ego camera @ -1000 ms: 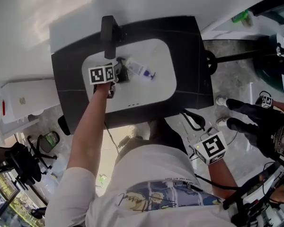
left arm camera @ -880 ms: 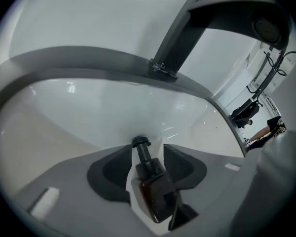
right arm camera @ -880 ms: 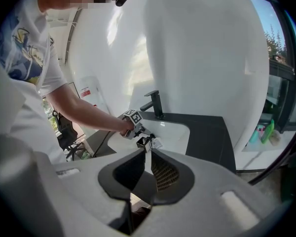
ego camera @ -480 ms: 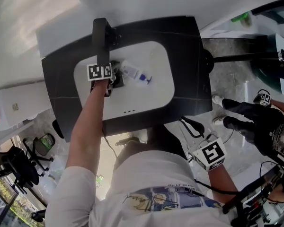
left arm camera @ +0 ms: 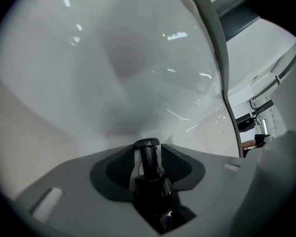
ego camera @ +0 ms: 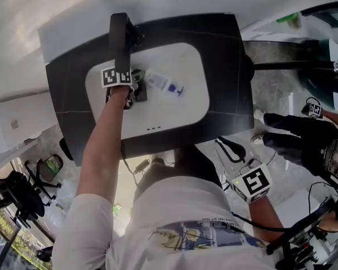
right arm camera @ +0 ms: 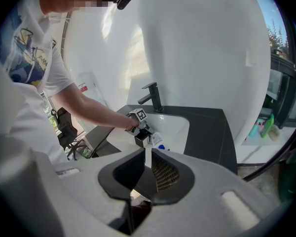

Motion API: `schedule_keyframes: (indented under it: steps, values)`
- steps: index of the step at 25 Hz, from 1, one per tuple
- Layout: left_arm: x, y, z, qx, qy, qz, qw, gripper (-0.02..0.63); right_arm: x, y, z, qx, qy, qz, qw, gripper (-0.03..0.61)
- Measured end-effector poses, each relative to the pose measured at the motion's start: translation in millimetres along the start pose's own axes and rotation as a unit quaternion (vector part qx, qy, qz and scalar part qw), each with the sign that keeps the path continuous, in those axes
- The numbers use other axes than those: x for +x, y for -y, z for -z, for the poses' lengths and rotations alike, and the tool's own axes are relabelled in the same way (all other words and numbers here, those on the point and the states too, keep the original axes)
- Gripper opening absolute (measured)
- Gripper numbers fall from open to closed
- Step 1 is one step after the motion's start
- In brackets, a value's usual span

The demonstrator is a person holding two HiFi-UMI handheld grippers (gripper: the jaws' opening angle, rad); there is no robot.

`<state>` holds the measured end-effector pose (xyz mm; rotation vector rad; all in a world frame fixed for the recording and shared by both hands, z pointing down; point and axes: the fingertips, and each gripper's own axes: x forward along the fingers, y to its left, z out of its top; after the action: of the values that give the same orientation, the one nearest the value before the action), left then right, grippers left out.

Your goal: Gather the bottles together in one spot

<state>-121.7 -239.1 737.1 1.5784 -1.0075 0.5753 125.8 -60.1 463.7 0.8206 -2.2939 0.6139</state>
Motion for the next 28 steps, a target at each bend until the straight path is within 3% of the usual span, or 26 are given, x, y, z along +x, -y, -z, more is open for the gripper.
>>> schedule_keyframes:
  steps: [6, 10, 17, 18, 21, 28]
  values:
    - [3.2, 3.0, 4.9, -0.019, -0.014, 0.021, 0.9995, 0.135, 3.1, -4.7, -5.9, -0.004, 0.006, -0.002, 1.0, 0.038]
    - [-8.8, 9.1, -0.4, -0.008, 0.017, 0.04, 0.999, 0.124, 5.5, -8.6, -10.2, -0.006, 0.012, -0.003, 1.0, 0.038]
    - [-34.4, 28.9, 4.6, 0.07, 0.048, 0.055, 0.9949, 0.118, 9.5, -20.5, -16.3, -0.011, 0.021, -0.004, 1.0, 0.038]
    - [-37.7, 31.2, 5.9, 0.088, 0.052, 0.051, 0.9934, 0.086, 9.6, -22.7, -16.8, -0.011, 0.021, -0.004, 1.0, 0.038]
    - [-47.8, 37.1, 7.1, 0.137, 0.065, 0.033, 0.9878, 0.087, 8.0, -28.3, -16.2, -0.01, 0.024, -0.003, 1.0, 0.038]
    - [-68.3, 52.4, 17.6, 0.201, 0.088, 0.024, 0.9754, 0.084, 1.9, -43.3, -14.6, -0.014, 0.033, 0.003, 0.999, 0.037]
